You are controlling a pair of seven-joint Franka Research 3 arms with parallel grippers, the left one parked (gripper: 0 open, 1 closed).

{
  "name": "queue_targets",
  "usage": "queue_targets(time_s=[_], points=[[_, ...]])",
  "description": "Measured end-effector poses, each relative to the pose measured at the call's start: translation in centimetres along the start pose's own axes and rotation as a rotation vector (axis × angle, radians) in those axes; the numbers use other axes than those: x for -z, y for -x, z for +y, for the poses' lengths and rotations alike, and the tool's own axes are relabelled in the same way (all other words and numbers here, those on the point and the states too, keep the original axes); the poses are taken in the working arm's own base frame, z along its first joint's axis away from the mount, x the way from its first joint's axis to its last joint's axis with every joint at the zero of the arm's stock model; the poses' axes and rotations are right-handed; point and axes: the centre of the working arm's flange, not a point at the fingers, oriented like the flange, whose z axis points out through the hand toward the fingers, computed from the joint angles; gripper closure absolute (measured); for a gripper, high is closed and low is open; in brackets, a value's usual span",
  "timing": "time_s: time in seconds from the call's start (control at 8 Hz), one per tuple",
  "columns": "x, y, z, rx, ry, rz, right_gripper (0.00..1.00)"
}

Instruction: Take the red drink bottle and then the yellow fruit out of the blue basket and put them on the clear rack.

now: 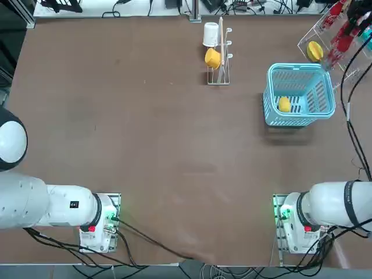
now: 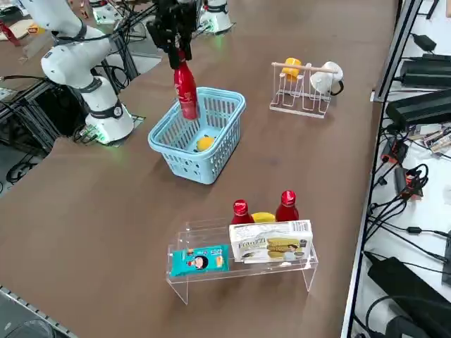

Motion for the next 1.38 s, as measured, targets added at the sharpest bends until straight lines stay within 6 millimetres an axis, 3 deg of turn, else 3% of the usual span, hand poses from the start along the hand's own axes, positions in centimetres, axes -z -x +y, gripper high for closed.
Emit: queue_targets(time_s=[0.12,0.38,0.88,1.38], points=[[1.3,-0.6,1.2,0.004,0.002,0.027,0.64],[1.0,-3.0,4.2,0.069,0.016,0.028,0.64],[-4.9,-8.3,11.0,0.321,0.071,-0.006,0.64],[-9.6,-10.7,15.6,0.506,0.119,0.006,0.64]])
